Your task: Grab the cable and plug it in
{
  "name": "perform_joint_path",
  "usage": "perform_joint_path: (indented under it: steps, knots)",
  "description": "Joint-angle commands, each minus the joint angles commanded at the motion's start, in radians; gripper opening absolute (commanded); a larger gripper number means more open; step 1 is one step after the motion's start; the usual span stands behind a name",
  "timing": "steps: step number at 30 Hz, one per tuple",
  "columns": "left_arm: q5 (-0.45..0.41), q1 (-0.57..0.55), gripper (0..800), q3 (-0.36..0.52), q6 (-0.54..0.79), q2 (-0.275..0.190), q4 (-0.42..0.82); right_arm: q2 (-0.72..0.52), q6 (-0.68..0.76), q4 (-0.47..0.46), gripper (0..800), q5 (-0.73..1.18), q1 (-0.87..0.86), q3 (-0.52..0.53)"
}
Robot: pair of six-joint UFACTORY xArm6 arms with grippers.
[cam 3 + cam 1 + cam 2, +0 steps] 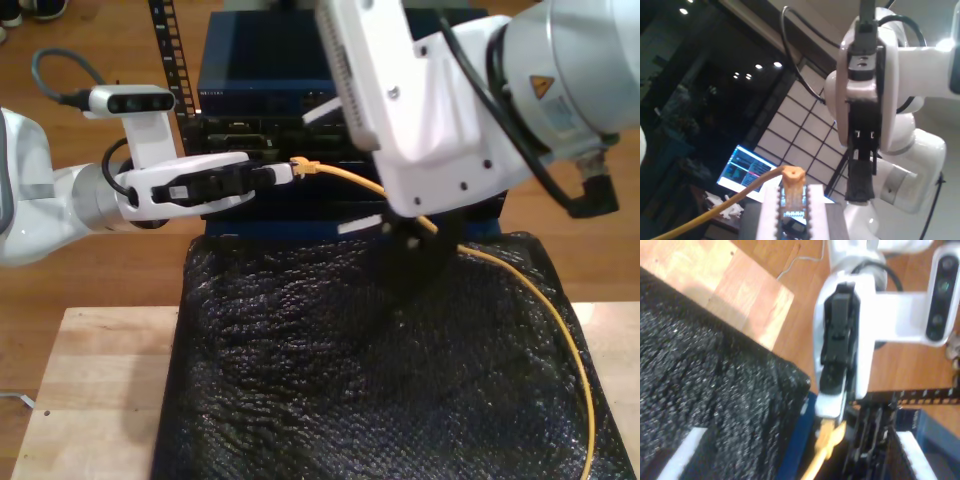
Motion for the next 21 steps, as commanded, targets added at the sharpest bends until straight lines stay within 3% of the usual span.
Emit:
perform_joint_path:
  steps: [21]
  knots:
    - [0.058, -0.002, 3, 0.003, -0.025, 0.000, -0.028, 0.003, -0.002, 0.000, 717, -0.209, 0.031, 0.063]
